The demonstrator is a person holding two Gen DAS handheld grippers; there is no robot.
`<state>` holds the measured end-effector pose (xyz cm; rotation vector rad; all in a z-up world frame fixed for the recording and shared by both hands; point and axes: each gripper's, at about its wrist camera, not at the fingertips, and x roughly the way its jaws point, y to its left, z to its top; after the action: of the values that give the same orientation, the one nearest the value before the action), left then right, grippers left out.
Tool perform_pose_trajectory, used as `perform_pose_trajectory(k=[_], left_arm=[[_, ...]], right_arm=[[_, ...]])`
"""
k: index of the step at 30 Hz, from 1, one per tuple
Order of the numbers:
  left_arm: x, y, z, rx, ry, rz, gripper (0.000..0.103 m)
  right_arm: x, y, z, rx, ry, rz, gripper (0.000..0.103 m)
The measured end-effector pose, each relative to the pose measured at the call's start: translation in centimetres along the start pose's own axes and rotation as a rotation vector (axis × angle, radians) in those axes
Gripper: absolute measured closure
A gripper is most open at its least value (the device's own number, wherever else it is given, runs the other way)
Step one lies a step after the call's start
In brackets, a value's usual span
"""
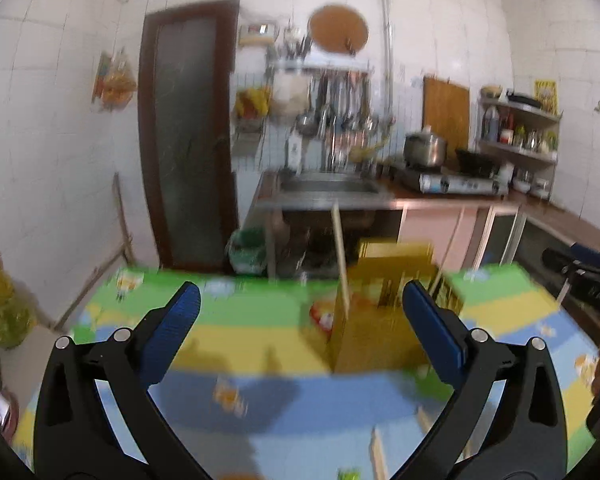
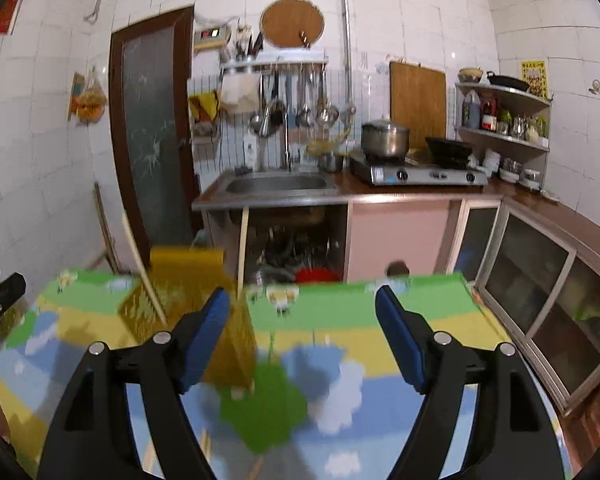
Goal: Organize utensils
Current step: 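Grasp a wooden chopstick with the right tool while the left tool grasps the frog-handled fork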
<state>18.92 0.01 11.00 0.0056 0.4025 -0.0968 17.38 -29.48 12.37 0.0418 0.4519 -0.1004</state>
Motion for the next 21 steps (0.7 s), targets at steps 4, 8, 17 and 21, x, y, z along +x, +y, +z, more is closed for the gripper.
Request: perform_pose_trajectory(k=[4,8,17,21], left_arm=[[0.1,1.5,-4.5,-0.03,0.09,0.02,0.005],[0.8,2.4,-7.6,-0.05,0.17,0.037,0.005],[2.3,2.9,-11.9,-0.038,0.308,0.047,0.005],[3.0,2.1,-13.7,-0.017,0.363,0.033,0.005]], right_arm=[[0.0,0.3,-3.5,-0.038,0.06,-0.024,0.029],[0.9,0.1,-6.9,0.004,0.155,-0.011,0.029],[1.7,1.8,-12.7,-0.013,0.272,-0.026,0.029],[2.5,2.8,-14.4,-0.019,0.321,-0.03,0.029]])
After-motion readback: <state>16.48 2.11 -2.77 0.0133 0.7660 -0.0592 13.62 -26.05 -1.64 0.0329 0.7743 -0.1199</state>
